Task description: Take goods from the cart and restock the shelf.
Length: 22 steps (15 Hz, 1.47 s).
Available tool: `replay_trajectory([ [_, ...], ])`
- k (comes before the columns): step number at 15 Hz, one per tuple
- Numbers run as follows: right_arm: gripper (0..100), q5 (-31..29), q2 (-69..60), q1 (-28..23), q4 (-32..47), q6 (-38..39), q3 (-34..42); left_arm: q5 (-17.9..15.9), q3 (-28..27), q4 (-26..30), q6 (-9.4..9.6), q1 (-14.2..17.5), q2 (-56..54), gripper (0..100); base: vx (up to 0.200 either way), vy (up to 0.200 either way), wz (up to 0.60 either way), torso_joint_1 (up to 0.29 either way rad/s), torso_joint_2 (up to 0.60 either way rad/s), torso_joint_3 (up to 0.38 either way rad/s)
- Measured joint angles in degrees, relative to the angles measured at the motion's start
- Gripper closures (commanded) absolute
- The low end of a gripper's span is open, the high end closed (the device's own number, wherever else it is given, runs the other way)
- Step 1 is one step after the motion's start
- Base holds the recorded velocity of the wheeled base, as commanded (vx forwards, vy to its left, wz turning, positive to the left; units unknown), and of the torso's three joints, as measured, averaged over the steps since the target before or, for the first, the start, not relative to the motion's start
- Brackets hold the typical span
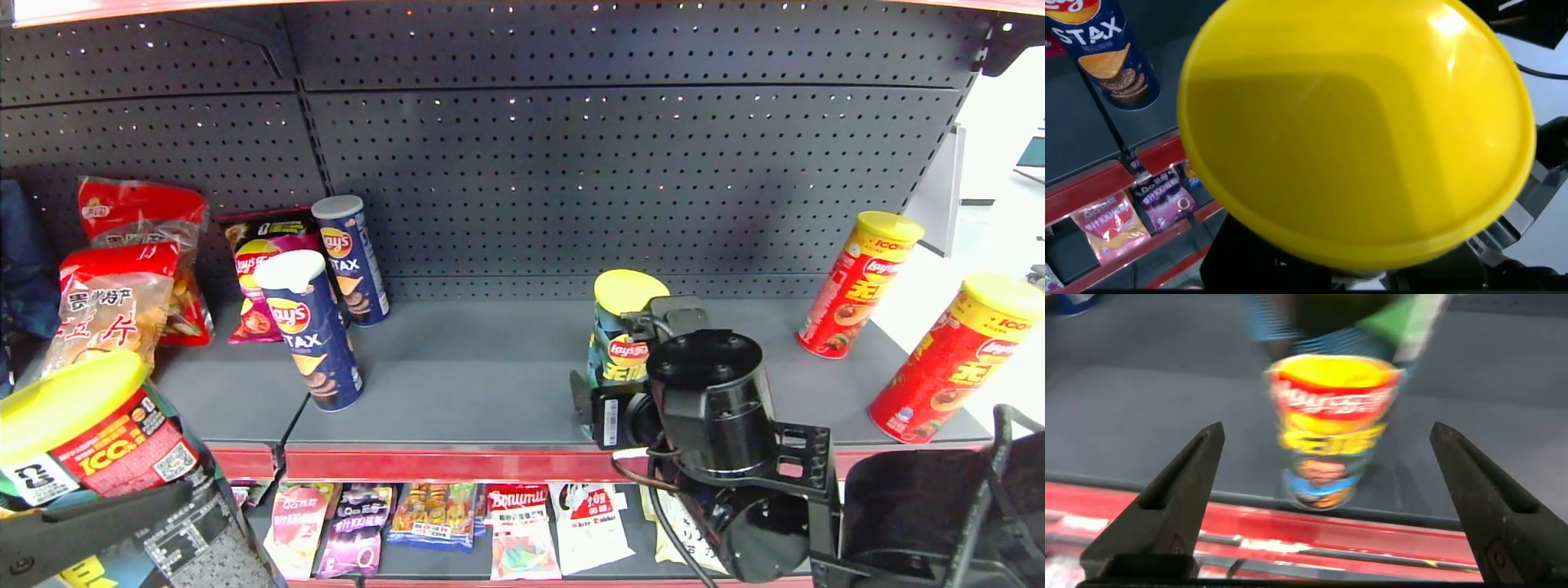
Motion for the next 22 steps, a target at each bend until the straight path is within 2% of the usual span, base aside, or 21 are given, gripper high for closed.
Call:
replay_trajectory([
  [17,0,1.7,2.8,1.8,0.0,-0.2,-2.0,0.0,0.4,0.0,0.00,0.0,0.0,100,0.000,0.000,0.00,0.000,0.00,0.000],
  [22,0,1.7,2.3,1.9,0.0,-0.1,0.5,0.0,0.3,0.0,-0.04,0.0,0.0,100,0.000,0.000,0.00,0.000,0.00,0.000],
])
